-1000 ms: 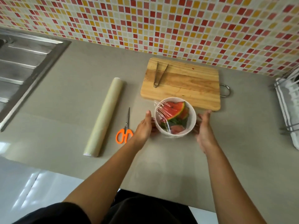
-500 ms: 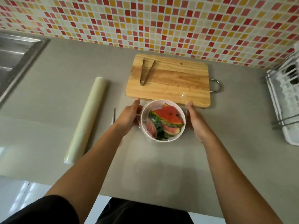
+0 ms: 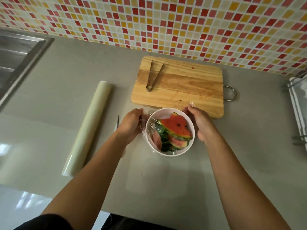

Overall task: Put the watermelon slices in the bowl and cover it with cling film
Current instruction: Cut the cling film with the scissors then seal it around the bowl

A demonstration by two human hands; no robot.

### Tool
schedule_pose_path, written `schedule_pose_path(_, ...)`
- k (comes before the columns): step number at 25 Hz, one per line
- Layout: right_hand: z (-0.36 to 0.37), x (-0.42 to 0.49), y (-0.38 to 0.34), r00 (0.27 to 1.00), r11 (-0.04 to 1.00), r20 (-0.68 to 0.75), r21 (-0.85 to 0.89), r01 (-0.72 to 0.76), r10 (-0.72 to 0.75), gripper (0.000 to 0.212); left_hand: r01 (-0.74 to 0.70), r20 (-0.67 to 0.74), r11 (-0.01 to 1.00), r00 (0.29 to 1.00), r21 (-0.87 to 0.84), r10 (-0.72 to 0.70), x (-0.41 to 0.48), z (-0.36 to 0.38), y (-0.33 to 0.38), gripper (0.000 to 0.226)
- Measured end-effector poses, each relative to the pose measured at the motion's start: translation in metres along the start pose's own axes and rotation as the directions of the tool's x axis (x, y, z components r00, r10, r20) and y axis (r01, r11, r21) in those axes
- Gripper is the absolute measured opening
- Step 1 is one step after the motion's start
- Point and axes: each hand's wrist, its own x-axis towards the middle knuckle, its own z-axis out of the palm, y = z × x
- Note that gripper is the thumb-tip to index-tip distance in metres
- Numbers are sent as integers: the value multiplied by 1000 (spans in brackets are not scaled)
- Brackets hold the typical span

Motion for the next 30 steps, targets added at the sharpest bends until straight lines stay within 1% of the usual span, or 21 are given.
schedule_pose_path(1,0,0,0,1000,1000,1,-7,-11,11,37,18,-13,999,1000,-36,-18,1,-1,2,37)
schedule_pose_path(2,0,1,-1,1000,1000,-1,-19,-15,15,38,21,4,999,1000,-33,-21,3,-1,4,40)
schedule_pose_path(3,1,2,-1,1000,999,-8,-38,-10,10,38,1,56,999,998,34,-3,4,-1,8,44)
schedule_pose_path(5,2,2,-2,1000,998,-21,-65,-1,-1,38,-98,152,970,986,225,65,5,3,11,44)
schedule_pose_path(6,2,2,-2,1000,997,-27,-73,-2,0,39,-136,150,952,984,273,97,5,4,13,41)
schedule_pose_path(9,-1,1,-3,999,990,-41,-143,19,-25,39,-156,86,956,987,247,138,4,4,14,37)
schedule_pose_path(11,0,-1,-4,999,984,-41,-176,19,-27,40,-150,61,948,988,279,139,4,2,11,37)
schedule_pose_path(14,6,-5,-3,998,993,-67,-114,7,-15,43,-136,14,928,990,346,140,3,7,9,37)
schedule_pose_path(17,11,-8,-1,995,997,-99,-76,8,-15,44,-95,-13,935,994,342,106,2,12,10,40)
schedule_pose_path(19,12,-10,-1,993,1000,-116,-10,5,-7,41,-122,-25,900,989,418,145,3,13,9,43)
schedule_pose_path(20,13,-11,-1,993,1000,-119,19,-5,8,40,-145,-45,891,982,430,182,3,13,9,39)
schedule_pose_path(22,13,-11,-3,992,998,-122,56,-32,38,40,-172,-73,915,974,364,213,2,14,8,32)
schedule_pose_path(26,16,-10,-4,987,987,-121,134,-85,101,42,-174,-55,963,981,204,189,-1,16,0,29)
schedule_pose_path(28,17,-10,-1,987,988,-129,137,-76,94,41,-180,-58,977,981,112,187,-3,19,-4,29)
schedule_pose_path(30,17,-10,2,986,993,-156,112,-47,64,39,-179,-94,981,978,69,185,-4,23,-4,30)
